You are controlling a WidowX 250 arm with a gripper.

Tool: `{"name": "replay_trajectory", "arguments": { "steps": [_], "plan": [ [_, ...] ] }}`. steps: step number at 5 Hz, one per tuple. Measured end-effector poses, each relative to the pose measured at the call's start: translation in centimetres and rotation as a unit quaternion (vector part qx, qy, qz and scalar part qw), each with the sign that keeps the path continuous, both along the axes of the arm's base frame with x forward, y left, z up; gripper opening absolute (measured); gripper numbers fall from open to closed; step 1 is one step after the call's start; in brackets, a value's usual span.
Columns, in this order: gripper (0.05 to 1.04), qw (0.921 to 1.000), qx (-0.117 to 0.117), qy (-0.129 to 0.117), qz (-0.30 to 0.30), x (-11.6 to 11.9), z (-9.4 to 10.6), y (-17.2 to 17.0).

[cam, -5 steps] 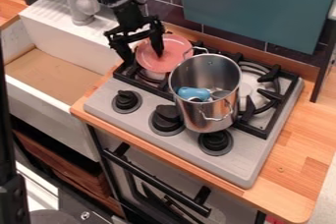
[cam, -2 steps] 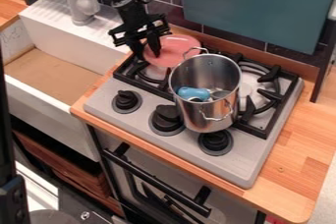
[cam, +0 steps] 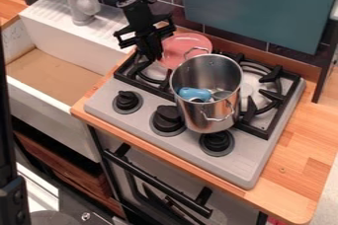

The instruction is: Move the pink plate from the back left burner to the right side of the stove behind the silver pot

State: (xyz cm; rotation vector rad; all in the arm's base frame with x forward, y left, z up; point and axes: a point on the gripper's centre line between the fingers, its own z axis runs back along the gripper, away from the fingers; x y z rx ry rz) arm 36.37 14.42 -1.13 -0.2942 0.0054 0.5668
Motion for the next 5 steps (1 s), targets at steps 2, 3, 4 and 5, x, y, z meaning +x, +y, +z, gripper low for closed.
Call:
{"name": "replay_trajectory", "arguments": {
  "steps": [2, 3, 4, 5],
  "plan": [
    [0.053, 0.9991, -0.039, 0.007, -0.015, -0.6, 1.8, -0.9],
    [0.053, 0.999, -0.037, -0.002, -0.025, -0.3, 2.4, -1.4],
    [0.053, 0.999, -0.035, -0.001, -0.028, 0.0, 2.7, -2.2],
    [0.053, 0.9984, -0.027, 0.002, -0.049, 0.4, 2.6, -3.4]
  ]
}}
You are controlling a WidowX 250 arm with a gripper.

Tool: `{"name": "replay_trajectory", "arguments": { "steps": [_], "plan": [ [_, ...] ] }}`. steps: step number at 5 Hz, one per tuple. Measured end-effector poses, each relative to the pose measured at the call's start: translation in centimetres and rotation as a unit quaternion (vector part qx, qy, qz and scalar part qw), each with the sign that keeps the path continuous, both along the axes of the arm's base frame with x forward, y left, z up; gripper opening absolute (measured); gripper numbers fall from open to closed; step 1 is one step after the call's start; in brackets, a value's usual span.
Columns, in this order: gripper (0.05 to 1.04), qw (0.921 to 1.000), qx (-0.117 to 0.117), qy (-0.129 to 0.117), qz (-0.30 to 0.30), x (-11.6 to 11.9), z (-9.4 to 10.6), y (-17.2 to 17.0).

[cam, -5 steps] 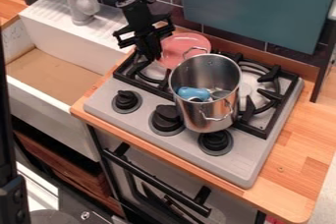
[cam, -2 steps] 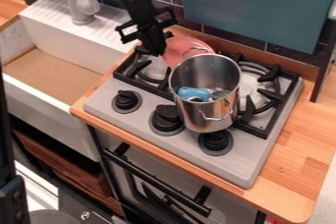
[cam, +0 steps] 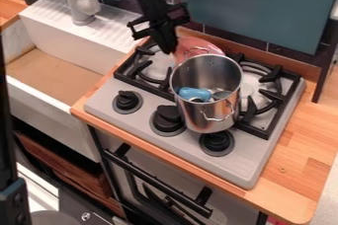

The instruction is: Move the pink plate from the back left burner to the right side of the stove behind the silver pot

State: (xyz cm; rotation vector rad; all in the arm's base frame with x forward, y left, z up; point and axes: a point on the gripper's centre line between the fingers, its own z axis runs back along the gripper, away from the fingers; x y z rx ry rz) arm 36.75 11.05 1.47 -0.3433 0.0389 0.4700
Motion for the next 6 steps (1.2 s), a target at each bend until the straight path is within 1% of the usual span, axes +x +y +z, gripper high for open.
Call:
{"name": "replay_trajectory", "arguments": {
  "steps": [1, 2, 3, 4, 5, 6],
  "plan": [
    [0.053, 0.9996, 0.007, -0.001, -0.027, 0.0, -0.2, -0.6],
    [0.053, 0.999, 0.0, 0.006, -0.045, -1.1, -1.4, -1.3],
    [0.053, 0.9988, 0.015, 0.0, -0.046, -0.5, -1.7, -2.1],
    [0.053, 0.9987, 0.023, -0.008, -0.044, 0.2, -1.8, -3.2],
    [0.053, 0.9992, 0.015, -0.012, -0.036, 0.6, -1.7, -4.0],
    [0.053, 0.999, 0.013, -0.01, -0.042, 0.7, -1.7, -4.9]
  ]
}}
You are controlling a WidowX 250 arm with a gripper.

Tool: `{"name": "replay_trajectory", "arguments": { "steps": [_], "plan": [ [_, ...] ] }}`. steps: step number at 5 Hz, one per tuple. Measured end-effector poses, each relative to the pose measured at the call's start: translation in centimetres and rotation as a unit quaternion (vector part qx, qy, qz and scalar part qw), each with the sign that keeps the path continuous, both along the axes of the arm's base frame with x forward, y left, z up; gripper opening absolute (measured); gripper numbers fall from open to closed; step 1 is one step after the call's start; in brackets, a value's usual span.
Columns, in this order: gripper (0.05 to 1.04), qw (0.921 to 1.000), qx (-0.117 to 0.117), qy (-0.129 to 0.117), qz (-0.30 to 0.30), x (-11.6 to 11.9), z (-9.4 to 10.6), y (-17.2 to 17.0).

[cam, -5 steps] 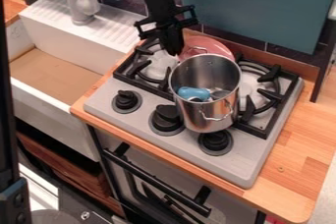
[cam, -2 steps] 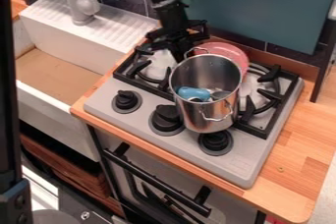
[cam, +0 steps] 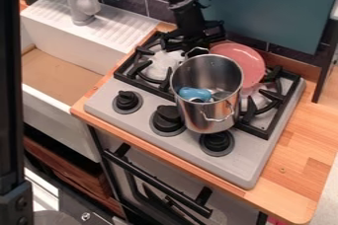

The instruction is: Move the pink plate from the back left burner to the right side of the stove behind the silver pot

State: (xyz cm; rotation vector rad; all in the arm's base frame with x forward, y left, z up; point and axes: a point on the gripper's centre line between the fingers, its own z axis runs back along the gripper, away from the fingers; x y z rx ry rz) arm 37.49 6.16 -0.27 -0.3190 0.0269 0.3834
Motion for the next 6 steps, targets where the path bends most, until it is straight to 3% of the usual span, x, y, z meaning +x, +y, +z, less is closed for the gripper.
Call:
{"name": "replay_trajectory", "arguments": {
  "steps": [2, 3, 4, 6],
  "plan": [
    [0.063, 0.9999, -0.003, -0.002, -0.011, 0.1, 0.0, -0.7],
    [0.194, 1.0, 0.002, -0.001, 0.004, 0.4, 0.0, -1.1],
    [0.421, 0.9997, 0.003, 0.014, 0.019, 0.1, 0.0, -1.1],
    [0.965, 0.9975, 0.013, -0.012, 0.068, 0.6, 3.6, 0.0]
  ]
}}
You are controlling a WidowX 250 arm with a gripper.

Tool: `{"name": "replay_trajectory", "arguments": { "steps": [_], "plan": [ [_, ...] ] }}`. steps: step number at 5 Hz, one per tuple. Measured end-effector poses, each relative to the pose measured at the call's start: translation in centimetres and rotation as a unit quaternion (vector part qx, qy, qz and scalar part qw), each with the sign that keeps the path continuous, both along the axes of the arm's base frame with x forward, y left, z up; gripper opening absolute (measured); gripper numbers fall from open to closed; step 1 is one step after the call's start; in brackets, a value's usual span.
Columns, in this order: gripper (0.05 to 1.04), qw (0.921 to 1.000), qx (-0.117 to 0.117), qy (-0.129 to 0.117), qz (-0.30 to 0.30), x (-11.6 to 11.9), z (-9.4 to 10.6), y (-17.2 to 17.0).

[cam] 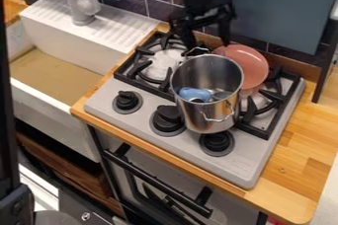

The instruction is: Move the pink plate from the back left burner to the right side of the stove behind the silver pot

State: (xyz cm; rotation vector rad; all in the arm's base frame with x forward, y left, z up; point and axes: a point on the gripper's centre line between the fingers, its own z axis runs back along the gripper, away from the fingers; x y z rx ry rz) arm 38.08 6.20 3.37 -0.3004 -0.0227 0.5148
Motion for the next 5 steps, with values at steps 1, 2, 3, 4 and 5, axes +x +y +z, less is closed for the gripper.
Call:
{"name": "replay_trajectory", "arguments": {
  "steps": [1, 2, 3, 4, 5],
  "plan": [
    [0.994, 0.999, 0.011, -0.015, 0.041, 0.0, 2.1, 1.4],
    [0.994, 0.9975, 0.032, -0.014, 0.061, 0.1, 3.2, 2.9],
    [0.994, 0.9932, 0.07, -0.012, 0.093, 0.1, 3.1, 4.8],
    [0.994, 0.9905, 0.076, -0.011, 0.114, -0.4, 3.1, 6.3],
    [0.994, 0.9857, 0.096, 0.013, 0.138, -0.9, 3.4, 7.1]
  ]
}}
